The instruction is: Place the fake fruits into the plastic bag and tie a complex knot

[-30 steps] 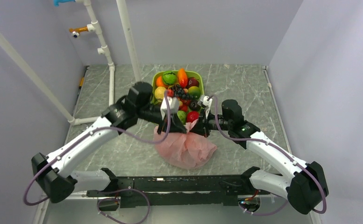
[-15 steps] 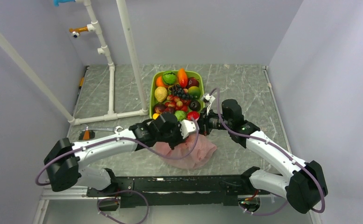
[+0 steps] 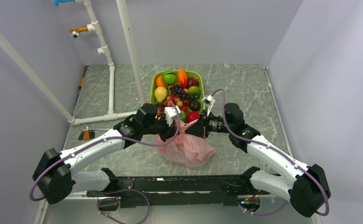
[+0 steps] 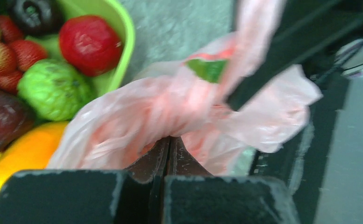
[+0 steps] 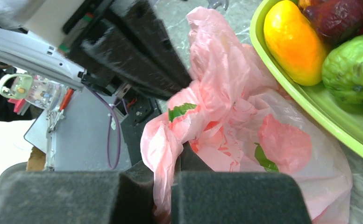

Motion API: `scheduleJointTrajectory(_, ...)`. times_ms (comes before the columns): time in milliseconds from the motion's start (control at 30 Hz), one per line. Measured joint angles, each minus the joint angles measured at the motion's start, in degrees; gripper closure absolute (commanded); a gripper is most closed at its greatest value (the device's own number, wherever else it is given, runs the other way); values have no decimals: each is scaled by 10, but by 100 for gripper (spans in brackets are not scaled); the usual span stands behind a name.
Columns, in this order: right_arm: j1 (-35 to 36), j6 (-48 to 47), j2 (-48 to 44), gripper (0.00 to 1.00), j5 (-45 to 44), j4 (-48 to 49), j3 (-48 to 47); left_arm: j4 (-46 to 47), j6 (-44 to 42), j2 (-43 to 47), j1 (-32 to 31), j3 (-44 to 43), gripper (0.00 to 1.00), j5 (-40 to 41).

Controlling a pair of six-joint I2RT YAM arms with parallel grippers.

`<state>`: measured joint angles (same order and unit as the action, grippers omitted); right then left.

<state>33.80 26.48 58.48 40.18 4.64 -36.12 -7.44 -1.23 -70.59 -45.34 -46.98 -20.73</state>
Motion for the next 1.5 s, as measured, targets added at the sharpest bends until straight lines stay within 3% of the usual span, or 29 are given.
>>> scheduleJointTrajectory(167, 2, 17, 0, 100, 6, 25, 0, 44, 60, 43, -9, 26, 100, -55)
scheduleJointTrajectory(333, 20, 18, -10, 100, 6, 30, 0, 107, 148, -9, -4, 29, 100, -52)
scheduleJointTrajectory(500, 62, 4, -23, 100, -10, 23, 1, 227, 229, -34, 10, 77, 100, -65)
scheduleJointTrajectory(667, 103, -10, 10, 100, -16, 53, -3, 354, 285, -34, 14, 121, 100, -127)
scheduleJointTrajectory(800, 113, -31, 57, 65, -4, 55, -29, 418, 314, -34, 24, 151, 100, -170)
scheduleJointTrajectory(867, 113, -55, 56, 39, 8, 37, -40, 442, 325, -35, 33, 162, 100, -186)
scheduleJointTrajectory(933, 104, -77, 42, 20, 24, 7, -49, 465, 334, -39, 39, 167, 100, -200)
scheduleJointTrajectory(1000, 73, -102, 17, 6, 49, -45, -64, 492, 340, -50, 46, 167, 100, -212)
scheduleJointTrajectory(1033, 51, -112, 4, 5, 58, -71, -73, 503, 344, -56, 50, 167, 100, -219)
scheduleJointTrajectory(1100, 1, -133, -19, 6, 73, -115, -93, 520, 349, -65, 54, 167, 100, -235)
scheduleJointTrajectory(1167, -42, -146, -39, 13, 83, -148, -109, 535, 350, -70, 54, 167, 100, -252)
scheduleJointTrajectory(1367, -123, -169, -63, 47, 96, -203, -124, 556, 349, -70, 53, 167, 100, -276)
scheduleJointTrajectory(1433, -134, -176, -45, 49, 93, -217, -123, 560, 349, -70, 53, 167, 100, -277)
scheduleJointTrajectory(1500, -139, -181, -19, 42, 94, -223, -119, 561, 349, -70, 53, 167, 100, -277)
